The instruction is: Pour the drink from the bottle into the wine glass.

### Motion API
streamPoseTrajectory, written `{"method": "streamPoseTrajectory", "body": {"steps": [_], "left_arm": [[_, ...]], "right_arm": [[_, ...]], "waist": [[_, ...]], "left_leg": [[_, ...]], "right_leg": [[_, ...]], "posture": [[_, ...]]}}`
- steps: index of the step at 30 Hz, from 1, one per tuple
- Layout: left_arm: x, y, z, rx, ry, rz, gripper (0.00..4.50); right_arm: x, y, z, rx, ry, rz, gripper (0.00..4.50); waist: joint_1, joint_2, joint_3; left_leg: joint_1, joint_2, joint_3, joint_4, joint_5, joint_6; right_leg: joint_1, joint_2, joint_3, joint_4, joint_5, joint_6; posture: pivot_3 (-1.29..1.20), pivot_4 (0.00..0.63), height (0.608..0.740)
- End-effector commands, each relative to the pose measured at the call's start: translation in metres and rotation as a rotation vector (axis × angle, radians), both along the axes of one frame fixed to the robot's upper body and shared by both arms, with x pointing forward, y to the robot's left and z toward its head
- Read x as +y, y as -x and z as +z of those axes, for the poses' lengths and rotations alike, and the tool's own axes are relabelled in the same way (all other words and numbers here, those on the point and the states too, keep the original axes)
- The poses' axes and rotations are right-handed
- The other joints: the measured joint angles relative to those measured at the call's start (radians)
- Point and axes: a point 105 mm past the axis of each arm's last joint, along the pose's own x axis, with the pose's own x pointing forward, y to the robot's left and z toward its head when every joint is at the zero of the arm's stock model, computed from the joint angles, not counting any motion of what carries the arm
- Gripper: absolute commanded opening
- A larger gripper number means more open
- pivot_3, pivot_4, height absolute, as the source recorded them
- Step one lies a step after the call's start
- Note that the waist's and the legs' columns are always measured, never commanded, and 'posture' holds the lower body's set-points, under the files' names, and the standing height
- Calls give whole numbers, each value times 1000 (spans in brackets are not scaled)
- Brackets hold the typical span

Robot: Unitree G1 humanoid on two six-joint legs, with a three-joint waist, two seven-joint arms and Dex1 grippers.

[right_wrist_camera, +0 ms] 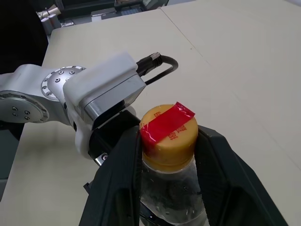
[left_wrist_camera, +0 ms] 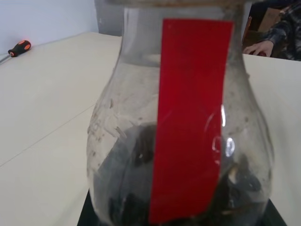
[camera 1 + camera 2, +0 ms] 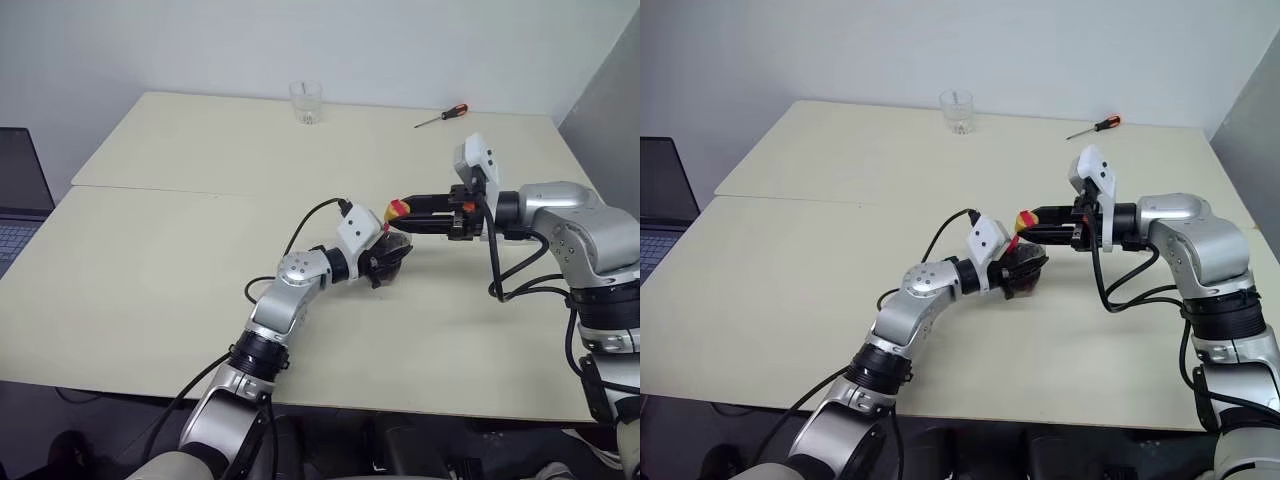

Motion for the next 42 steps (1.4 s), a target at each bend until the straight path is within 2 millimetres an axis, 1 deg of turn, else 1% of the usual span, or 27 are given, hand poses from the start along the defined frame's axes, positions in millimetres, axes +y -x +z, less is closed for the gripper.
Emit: {"method": "streamPoseTrajectory", "body": {"steps": [1, 2, 4, 5, 9, 10, 13, 15, 16, 17, 18, 19, 21, 24, 27, 28, 30, 33, 35, 39, 42], "left_arm": [[-7, 5, 21, -57, 47, -41, 1293], [-8, 5, 21, -55, 47, -48, 1293], [-10, 6, 22, -55, 47, -65, 1259], [-12, 7, 21, -56, 45, -78, 1247], [-17, 10, 21, -53, 39, -119, 1241], [-17, 10, 20, -51, 39, -123, 1241], [-16, 9, 19, -37, 41, -129, 1241], [-15, 9, 16, -35, 33, -144, 1241], [-14, 8, 16, -34, 31, -153, 1241], [-12, 6, 16, -34, 29, -164, 1241], [-10, 5, 16, -34, 28, -177, 1240], [-8, 3, 17, -36, 27, -201, 1240], [-3, -1, 19, -20, 30, -248, 1209], [-1, -7, 20, -15, 18, -319, 1188], [-3, -11, 23, -22, 16, -370, 1186], [-5, -12, 26, -23, 19, -390, 1185], [-9, -14, 29, -26, 24, -414, 1166], [-14, -14, 27, -40, 2, -453, 1152], [-15, -14, 27, -46, -4, -462, 1151], [-19, -18, 28, -62, -23, -444, 1151], [-19, -18, 26, -64, -31, -448, 1150]], "right_arm": [[-4, 19, 30, -66, -87, 28, 1641], [-6, 24, 31, -64, -92, 26, 2027], [-9, 31, 32, -60, -103, 14, 2577], [-12, 33, 32, -62, -109, -5, 2982], [-30, 39, 31, -86, -112, -117, 4340], [-35, 40, 29, -89, -99, -144, 4500], [-54, 42, 30, -97, -124, -253, 4500], [-67, 48, 35, -118, -147, -343, 4500], [-71, 52, 36, -135, -150, -390, 4500], [-71, 56, 38, -155, -149, -427, 4500], [-67, 61, 39, -172, -155, -454, 4500], [-59, 66, 40, -183, -170, -465, 4500], [-40, 76, 34, -183, -184, -466, 4500], [-13, 80, 20, -163, -224, -523, 4500], [8, 81, 20, -161, -291, -587, 4500], [12, 79, 20, -163, -300, -630, 4500], [12, 74, 20, -165, -313, -728, 4500], [4, 67, 19, -155, -347, -868, 4500], [4, 65, 21, -152, -364, -908, 4500], [14, 63, 19, -100, -411, -946, 4500], [17, 62, 20, -88, -424, -966, 4500]], "waist": [[0, 0, 0], [1, 0, 0], [1, 0, 0], [1, 0, 0], [1, 0, 0], [1, 0, 0], [0, 0, 0], [0, 0, 0], [1, 0, 0], [1, 0, 0], [0, 1, 0], [-3, 1, 0], [-6, 1, 0], [-4, 1, 0], [-4, 1, 0], [-4, 1, 0], [-3, 1, 0], [1, 1, 0], [0, 1, 0], [-2, 1, 0], [-3, 1, 0]], "left_leg": [[0, 0, 0, 0, 0, 0], [0, 0, 0, 0, 0, 0], [0, 0, 0, 0, 0, 0], [0, 0, -1, 0, 0, 0], [0, -1, -2, 0, 0, 0], [0, -1, -2, 0, 0, 0], [0, -2, -3, 1, 0, 0], [0, -2, -4, 1, 0, 0], [1, -3, -4, 1, 0, 0], [1, -3, -5, 1, 0, 0], [0, -3, -5, 0, 0, 0], [1, -3, -5, 0, 0, 0], [1, -3, -6, 0, 0, 0], [1, -3, -8, 0, 0, 0], [1, -3, -7, 0, 0, 1], [0, -4, -7, 0, 0, 1], [0, -5, -7, 1, 0, 1], [-2, -9, -7, 0, 1, 1], [-2, -10, -7, 0, 1, 1], [-2, -11, -8, 0, 1, 1], [-2, -10, -9, 0, 1, 2]], "right_leg": [[0, 0, 0, 0, 0, 0], [0, 0, 0, 0, 0, 0], [0, -1, 0, 0, 0, 0], [0, -1, 0, 0, 0, 0], [1, 0, -1, 0, -1, 1], [1, 0, -1, 0, -1, 1], [1, -1, -1, 0, -2, 4], [1, -1, 0, 1, -2, 4], [1, -1, 0, 1, -2, 4], [2, -1, -1, 1, -2, 4], [2, -1, -1, 1, -2, 4], [1, -1, -1, 1, -2, 4], [1, 0, 0, 1, -2, 4], [2, 3, -1, 1, -2, 4], [1, 2, -1, 1, -2, 4], [2, 2, -1, 1, -2, 4], [1, 1, 0, 1, -2, 4], [1, -3, -2, 0, -3, 5], [1, -4, -1, 0, -3, 5], [1, -4, -1, 0, -3, 6], [1, -4, -1, 1, -3, 6]], "posture": [[0, 150, 740], [0, 150, 740], [0, 150, 740], [0, 150, 740], [0, 150, 740], [0, 150, 740], [0, 150, 740], [0, 150, 740], [0, 150, 740], [0, 150, 740], [0, 150, 740], [0, 150, 740], [0, 150, 740], [0, 150, 740], [0, 150, 740], [0, 150, 740], [0, 150, 740], [0, 150, 740], [0, 150, 740], [0, 150, 740], [0, 150, 740]]}}
